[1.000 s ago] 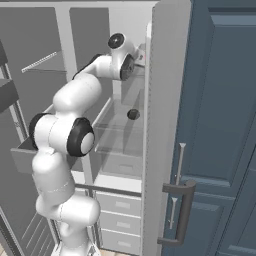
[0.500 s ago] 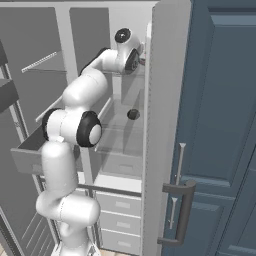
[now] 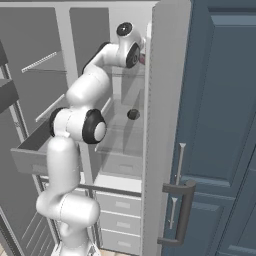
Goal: Take the peach and squash from the fridge shelf and place them in the freezer drawer to begin freezing them.
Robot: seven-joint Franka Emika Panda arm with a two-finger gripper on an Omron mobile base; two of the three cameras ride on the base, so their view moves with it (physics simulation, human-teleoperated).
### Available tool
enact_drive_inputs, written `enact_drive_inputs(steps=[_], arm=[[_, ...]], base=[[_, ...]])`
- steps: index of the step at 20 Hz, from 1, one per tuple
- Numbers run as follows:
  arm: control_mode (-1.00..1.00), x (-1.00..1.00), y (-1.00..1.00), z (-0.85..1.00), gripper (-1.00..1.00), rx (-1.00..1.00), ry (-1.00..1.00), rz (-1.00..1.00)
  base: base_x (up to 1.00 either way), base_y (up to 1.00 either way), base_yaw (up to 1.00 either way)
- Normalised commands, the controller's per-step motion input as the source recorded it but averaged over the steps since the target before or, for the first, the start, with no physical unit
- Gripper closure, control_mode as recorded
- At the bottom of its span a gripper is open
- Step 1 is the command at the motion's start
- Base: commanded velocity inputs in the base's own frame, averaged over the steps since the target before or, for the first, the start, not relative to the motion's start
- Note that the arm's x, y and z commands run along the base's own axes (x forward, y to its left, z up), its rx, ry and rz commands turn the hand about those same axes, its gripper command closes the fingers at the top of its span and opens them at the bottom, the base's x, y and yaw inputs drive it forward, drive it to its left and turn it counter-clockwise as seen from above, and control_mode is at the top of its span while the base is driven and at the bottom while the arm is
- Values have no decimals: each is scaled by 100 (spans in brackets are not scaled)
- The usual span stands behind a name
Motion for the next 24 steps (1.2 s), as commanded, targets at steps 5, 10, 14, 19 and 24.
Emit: enact_drive_inputs(steps=[5,10,14,19,24], arm=[[-100,2,0,-58,100,0,0,0],[-100,0,0,-25,100,0,-4,0],[-100,0,1,-10,100,0,-6,0],[-100,-17,25,-5,100,0,-6,0],[-100,-60,28,0,100,0,-6,0]], base=[[0,0,0],[0,0,0],[0,0,0],[0,0,0],[0,0,0]])
